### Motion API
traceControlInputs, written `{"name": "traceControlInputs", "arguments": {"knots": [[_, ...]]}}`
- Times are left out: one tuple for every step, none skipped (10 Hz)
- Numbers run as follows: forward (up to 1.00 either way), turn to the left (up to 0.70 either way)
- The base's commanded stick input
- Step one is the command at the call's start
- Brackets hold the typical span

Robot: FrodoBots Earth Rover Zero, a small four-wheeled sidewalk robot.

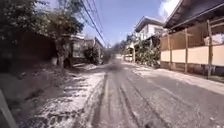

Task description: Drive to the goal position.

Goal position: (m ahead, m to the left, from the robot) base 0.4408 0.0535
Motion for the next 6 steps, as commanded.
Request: {"name": "traceControlInputs", "arguments": {"knots": [[1.00,0.00],[1.00,0.00],[1.00,0.00],[1.00,0.00],[1.00,0.00],[1.00,0.00]]}}
